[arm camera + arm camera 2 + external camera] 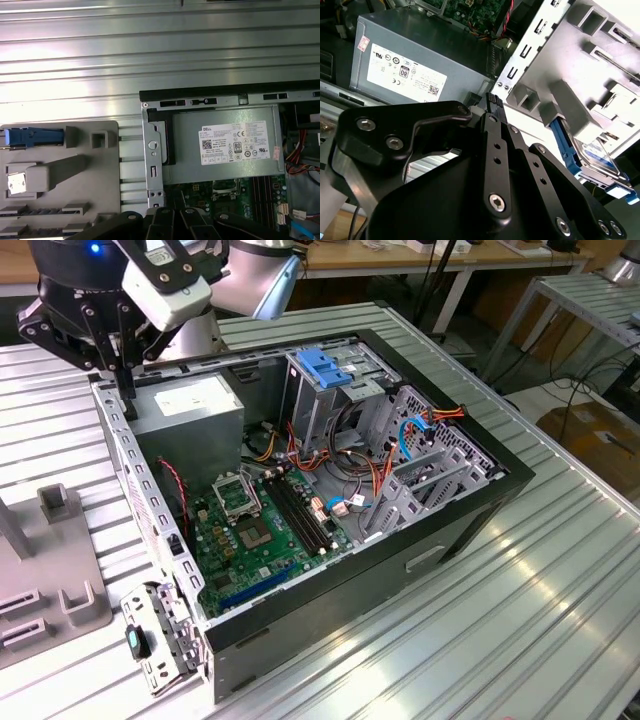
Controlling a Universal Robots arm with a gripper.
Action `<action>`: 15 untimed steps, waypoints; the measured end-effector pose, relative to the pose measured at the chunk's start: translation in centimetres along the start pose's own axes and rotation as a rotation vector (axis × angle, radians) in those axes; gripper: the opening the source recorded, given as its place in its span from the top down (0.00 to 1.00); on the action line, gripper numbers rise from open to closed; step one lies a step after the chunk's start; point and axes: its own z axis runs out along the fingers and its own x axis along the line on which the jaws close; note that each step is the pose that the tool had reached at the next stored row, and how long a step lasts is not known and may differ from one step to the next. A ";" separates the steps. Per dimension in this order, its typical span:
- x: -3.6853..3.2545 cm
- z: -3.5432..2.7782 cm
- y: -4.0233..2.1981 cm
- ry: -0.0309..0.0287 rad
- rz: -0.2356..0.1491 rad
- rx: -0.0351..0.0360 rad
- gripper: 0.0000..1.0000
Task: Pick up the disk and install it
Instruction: 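Reach for the disk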
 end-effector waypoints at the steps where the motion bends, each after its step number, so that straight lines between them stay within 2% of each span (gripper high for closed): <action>1: 0.09 0.00 -0.01 -0.0001 0.000 -0.0001 0.89; 15: 0.58 -0.01 -0.04 0.0000 0.000 -0.0001 0.89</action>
